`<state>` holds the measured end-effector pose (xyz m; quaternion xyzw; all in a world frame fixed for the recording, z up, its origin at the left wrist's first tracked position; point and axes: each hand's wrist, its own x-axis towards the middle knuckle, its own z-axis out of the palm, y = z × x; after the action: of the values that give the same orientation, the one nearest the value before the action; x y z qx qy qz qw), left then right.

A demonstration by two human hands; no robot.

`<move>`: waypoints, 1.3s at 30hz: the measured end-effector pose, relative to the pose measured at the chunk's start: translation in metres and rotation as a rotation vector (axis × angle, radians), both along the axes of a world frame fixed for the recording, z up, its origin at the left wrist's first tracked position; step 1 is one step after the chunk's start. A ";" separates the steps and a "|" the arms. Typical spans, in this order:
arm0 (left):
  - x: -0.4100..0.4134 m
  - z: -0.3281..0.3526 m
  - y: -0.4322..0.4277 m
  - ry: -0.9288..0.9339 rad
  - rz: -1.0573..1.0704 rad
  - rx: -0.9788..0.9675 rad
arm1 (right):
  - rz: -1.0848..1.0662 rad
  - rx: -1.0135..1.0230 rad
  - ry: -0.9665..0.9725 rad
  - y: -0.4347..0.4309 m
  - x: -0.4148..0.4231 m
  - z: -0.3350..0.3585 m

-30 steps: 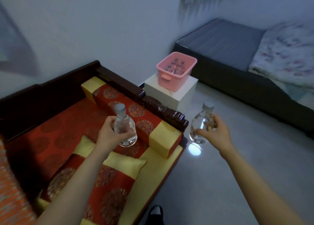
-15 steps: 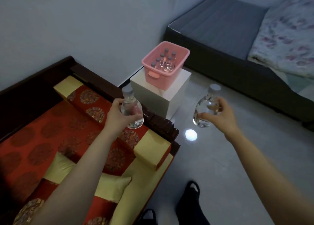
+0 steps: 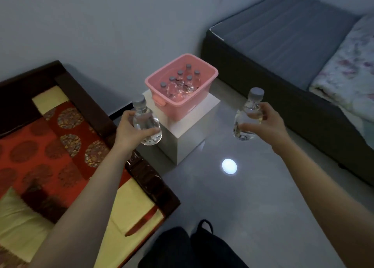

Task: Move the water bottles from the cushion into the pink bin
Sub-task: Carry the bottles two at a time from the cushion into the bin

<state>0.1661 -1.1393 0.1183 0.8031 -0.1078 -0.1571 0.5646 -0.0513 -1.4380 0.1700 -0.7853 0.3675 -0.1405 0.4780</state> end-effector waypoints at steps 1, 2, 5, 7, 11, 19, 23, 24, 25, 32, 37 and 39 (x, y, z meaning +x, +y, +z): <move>-0.001 -0.001 -0.014 0.011 0.005 0.007 | -0.003 0.002 -0.005 -0.016 0.003 -0.001; 0.000 -0.003 -0.026 0.017 0.016 0.013 | 0.001 0.013 -0.005 -0.032 0.007 0.000; 0.011 -0.002 -0.058 0.019 0.039 0.024 | 0.026 0.042 -0.020 -0.070 0.026 -0.002; 0.023 -0.002 -0.079 0.008 0.049 0.023 | 0.053 0.057 -0.039 -0.090 0.042 -0.003; 0.048 -0.011 -0.116 -0.009 0.060 0.022 | 0.102 0.055 -0.072 -0.122 0.077 -0.013; 0.124 -0.035 -0.201 0.029 0.081 -0.044 | 0.153 0.049 -0.073 -0.192 0.177 -0.037; 0.160 -0.051 -0.237 0.079 0.139 -0.025 | 0.235 0.076 -0.021 -0.218 0.247 -0.047; 0.164 -0.054 -0.242 0.090 0.147 -0.019 | 0.252 0.087 -0.021 -0.218 0.257 -0.048; 0.169 -0.057 -0.246 0.101 0.157 -0.011 | 0.273 0.103 -0.016 -0.219 0.269 -0.050; 0.188 -0.083 -0.267 0.156 0.260 0.082 | 0.421 0.172 0.042 -0.213 0.350 -0.085; 0.189 -0.105 -0.284 0.166 0.369 0.199 | 0.563 0.195 0.193 -0.203 0.400 -0.141; 0.191 -0.114 -0.290 0.162 0.395 0.269 | 0.629 0.123 0.188 -0.197 0.415 -0.157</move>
<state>0.3568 -1.4289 0.0047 0.8614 0.1188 -0.1204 0.4790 0.3633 -1.6348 0.0128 -0.8395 0.1575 0.1093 0.5084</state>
